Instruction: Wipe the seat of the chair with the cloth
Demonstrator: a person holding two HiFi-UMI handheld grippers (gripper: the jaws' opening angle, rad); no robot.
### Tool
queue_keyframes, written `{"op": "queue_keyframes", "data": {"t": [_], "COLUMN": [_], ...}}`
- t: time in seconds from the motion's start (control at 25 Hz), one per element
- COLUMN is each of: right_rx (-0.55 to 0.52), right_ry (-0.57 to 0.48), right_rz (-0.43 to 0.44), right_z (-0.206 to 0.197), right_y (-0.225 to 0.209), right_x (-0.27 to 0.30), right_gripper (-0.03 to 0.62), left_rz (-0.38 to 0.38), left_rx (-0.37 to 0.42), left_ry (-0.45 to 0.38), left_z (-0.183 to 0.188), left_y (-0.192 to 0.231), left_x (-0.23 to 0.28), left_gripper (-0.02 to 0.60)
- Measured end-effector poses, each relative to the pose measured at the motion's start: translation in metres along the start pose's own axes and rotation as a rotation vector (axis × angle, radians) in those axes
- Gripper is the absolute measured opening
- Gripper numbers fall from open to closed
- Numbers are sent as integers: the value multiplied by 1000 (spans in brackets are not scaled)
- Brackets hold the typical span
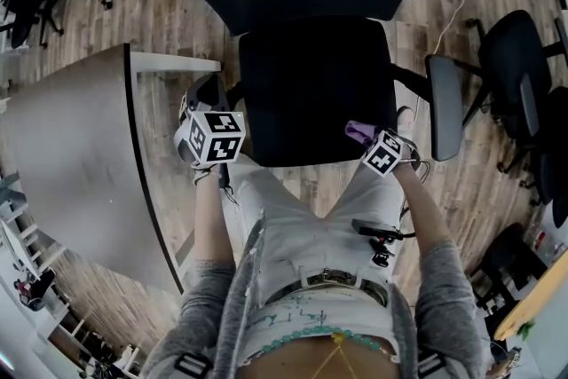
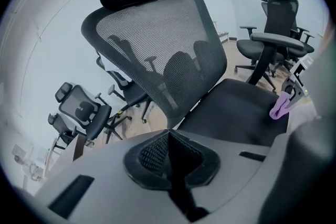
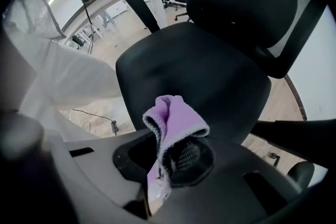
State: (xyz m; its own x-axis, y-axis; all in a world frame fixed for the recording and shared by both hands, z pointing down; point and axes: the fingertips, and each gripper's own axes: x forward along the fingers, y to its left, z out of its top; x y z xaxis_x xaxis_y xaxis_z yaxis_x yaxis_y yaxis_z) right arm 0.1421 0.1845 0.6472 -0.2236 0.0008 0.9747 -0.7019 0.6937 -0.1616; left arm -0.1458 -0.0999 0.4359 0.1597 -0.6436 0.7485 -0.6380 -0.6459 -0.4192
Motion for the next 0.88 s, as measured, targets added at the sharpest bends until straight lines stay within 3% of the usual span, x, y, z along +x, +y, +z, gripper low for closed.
{"op": "queue_keyframes", "data": {"t": [0.52,0.88], "right_rx": [-18,3], "right_ry": [-89,-173], "right_rz": [-5,11], "right_z": [59,104], "right_y": [0,2], "right_x": [-30,-60], "right_gripper": [48,48], "left_rz": [-84,-95], "left_rx": [-126,-190], "left_ry": [-18,-59], "left_z": [3,11], "left_y": [-17,-23], "left_x": [-20,-42], "left_gripper": [3,3]}}
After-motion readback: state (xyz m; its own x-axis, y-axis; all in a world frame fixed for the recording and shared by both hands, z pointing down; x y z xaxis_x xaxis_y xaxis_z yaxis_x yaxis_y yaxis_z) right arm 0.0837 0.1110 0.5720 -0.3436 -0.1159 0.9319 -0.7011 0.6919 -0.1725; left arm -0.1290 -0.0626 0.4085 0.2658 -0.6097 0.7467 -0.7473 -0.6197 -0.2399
